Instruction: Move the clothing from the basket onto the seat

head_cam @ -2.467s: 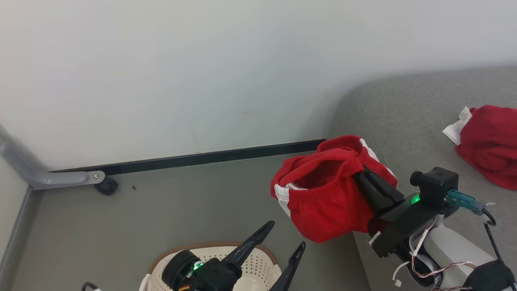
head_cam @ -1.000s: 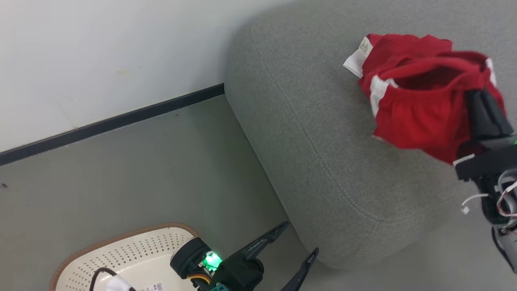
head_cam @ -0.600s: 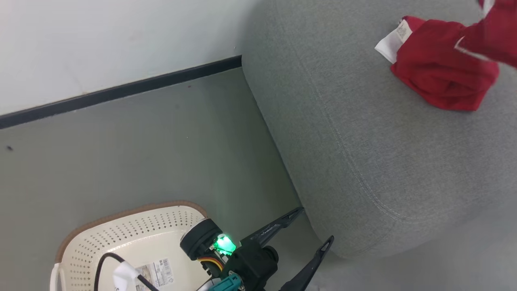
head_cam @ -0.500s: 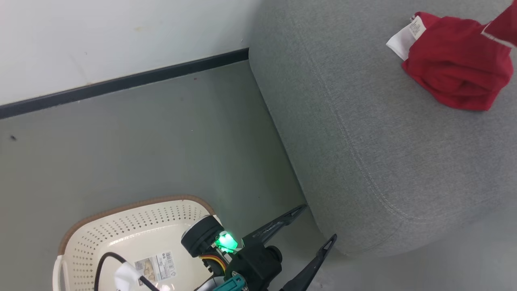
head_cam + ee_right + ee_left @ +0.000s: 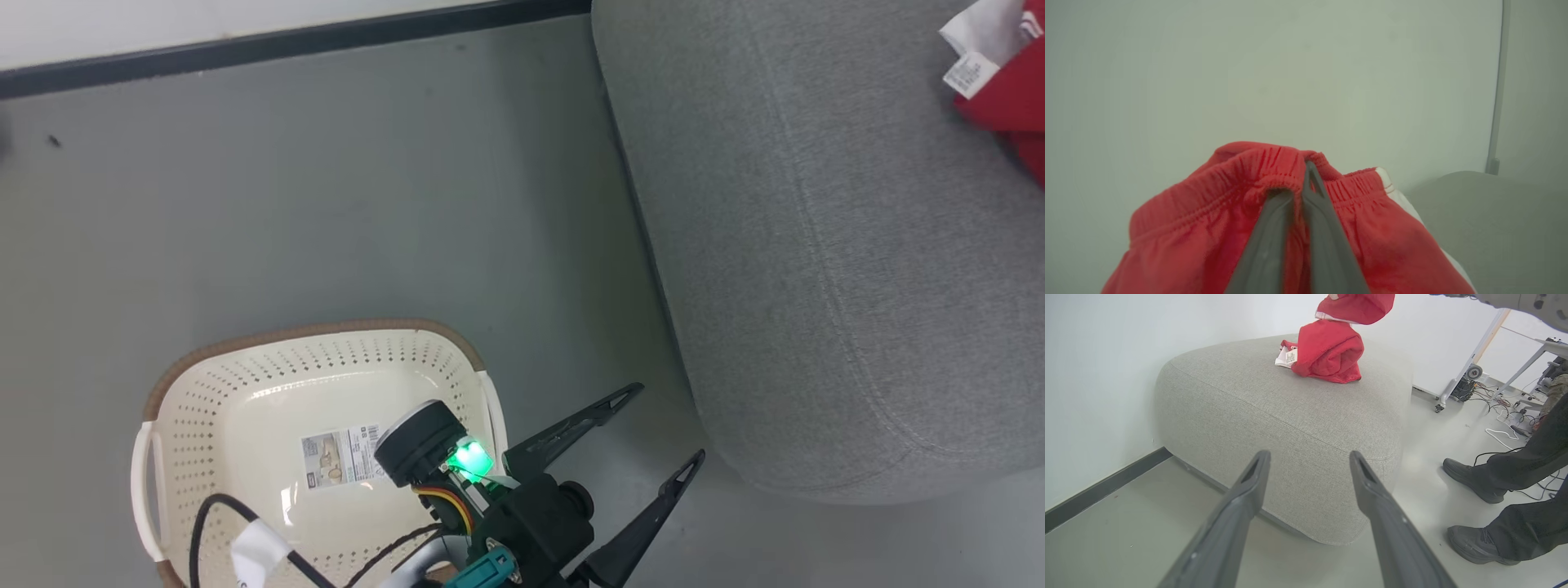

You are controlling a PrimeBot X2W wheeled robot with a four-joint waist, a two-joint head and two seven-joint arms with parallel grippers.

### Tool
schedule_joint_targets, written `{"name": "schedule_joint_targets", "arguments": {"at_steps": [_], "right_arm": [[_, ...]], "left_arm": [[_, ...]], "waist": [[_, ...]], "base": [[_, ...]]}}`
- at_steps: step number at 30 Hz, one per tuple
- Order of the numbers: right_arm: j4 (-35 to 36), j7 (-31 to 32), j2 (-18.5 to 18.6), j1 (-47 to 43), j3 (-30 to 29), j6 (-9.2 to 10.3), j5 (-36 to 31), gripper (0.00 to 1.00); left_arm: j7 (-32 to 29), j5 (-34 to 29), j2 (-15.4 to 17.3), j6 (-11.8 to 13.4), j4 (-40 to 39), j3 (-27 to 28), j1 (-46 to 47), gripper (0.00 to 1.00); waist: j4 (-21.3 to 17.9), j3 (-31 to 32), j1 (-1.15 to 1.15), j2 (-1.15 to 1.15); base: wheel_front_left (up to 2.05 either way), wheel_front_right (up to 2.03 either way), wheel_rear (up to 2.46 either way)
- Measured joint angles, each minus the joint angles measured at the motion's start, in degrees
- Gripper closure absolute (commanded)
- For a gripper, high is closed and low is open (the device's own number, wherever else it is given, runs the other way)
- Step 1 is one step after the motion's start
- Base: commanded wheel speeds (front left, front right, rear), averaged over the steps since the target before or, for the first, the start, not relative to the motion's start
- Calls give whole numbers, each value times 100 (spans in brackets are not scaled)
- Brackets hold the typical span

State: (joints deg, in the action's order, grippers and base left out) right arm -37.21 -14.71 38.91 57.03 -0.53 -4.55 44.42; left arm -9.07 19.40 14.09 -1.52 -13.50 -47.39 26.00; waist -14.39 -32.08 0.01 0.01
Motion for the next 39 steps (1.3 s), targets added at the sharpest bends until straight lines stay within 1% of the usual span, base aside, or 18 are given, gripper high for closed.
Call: {"name": "schedule_joint_targets", "arguments": {"at_steps": [5, 13, 17, 18, 19, 20, 27, 31, 39], "right_arm": [[-283, -1, -79, 25, -44, -7, 42, 100], [-1042, 0, -358, 258, -71, 1, 152, 100], [-1250, 0, -375, 397, -64, -1, 152, 100], [-1318, 0, -377, 452, -58, -1, 151, 87], [-1365, 0, -380, 486, -54, -1, 149, 57], [-1397, 0, -380, 502, -46, -1, 144, 0], [-1638, 0, -379, 567, 45, -10, -41, 0], [-1741, 0, -388, 541, 103, -54, -146, 0], [-1839, 0, -622, 144, 181, -100, -269, 0]], "left_arm": [[0, -134, -22, -1, -8, 4, 94, 0], [45, -160, -80, -8, 80, 14, 238, 0], [96, -160, -82, -52, 167, 18, 258, 0], [122, -160, -82, -54, 201, 19, 287, 0], [147, -160, -82, -54, 225, 25, 300, 0], [167, -159, -82, -57, 248, 27, 300, 0], [333, -149, -148, -107, 454, 27, 302, 0], [472, -141, -197, -109, 608, 29, 302, 0], [751, -81, -286, -108, 912, 98, 296, 0]], "waist": [[148, -237, 0, 0], [374, -615, 0, 0], [438, -689, 0, 0], [447, -691, 0, 0], [451, -683, 0, 0], [452, -670, 0, 0], [471, -510, -1, 0], [489, -360, -1, -1], [520, 55, -1, -1]], "base": [[0, 0, 0], [0, 0, 0], [0, 0, 0], [0, 0, 0], [0, 0, 0], [0, 0, 0], [0, 0, 0], [0, 0, 0], [0, 0, 0]]}}
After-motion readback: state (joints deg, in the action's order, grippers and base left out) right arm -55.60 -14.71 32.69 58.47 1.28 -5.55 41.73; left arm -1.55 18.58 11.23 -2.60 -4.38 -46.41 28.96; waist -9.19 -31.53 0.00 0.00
